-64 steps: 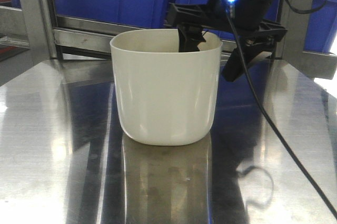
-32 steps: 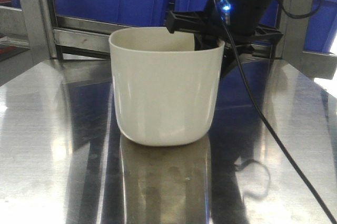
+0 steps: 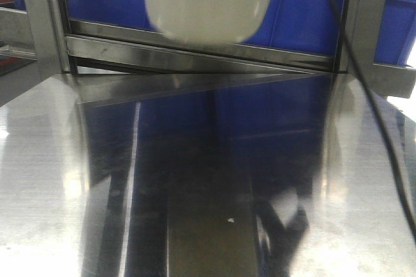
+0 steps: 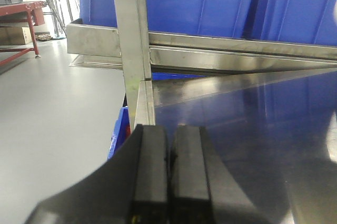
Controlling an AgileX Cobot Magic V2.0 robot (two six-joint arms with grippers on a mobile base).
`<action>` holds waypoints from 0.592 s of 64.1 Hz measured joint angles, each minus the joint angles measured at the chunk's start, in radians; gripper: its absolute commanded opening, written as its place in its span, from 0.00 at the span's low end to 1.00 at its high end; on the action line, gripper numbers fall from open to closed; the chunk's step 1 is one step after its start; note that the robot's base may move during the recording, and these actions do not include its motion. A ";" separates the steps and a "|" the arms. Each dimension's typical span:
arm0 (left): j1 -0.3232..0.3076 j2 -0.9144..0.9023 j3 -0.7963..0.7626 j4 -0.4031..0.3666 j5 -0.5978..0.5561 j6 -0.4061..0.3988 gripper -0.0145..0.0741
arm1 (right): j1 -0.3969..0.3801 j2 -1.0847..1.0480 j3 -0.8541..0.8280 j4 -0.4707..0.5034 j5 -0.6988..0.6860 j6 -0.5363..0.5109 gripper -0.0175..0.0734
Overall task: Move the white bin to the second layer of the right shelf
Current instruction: 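Raise the held white bin up and back toward the robot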
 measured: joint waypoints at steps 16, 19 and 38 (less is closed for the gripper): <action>0.000 0.000 0.000 0.000 0.000 0.000 0.26 | -0.042 -0.242 0.208 -0.022 -0.114 0.000 0.25; 0.000 0.000 0.000 0.000 0.000 0.000 0.26 | -0.056 -0.282 0.262 -0.024 -0.131 0.000 0.25; 0.000 0.000 0.000 0.000 0.000 0.000 0.26 | -0.153 -0.575 0.564 -0.028 -0.230 0.000 0.25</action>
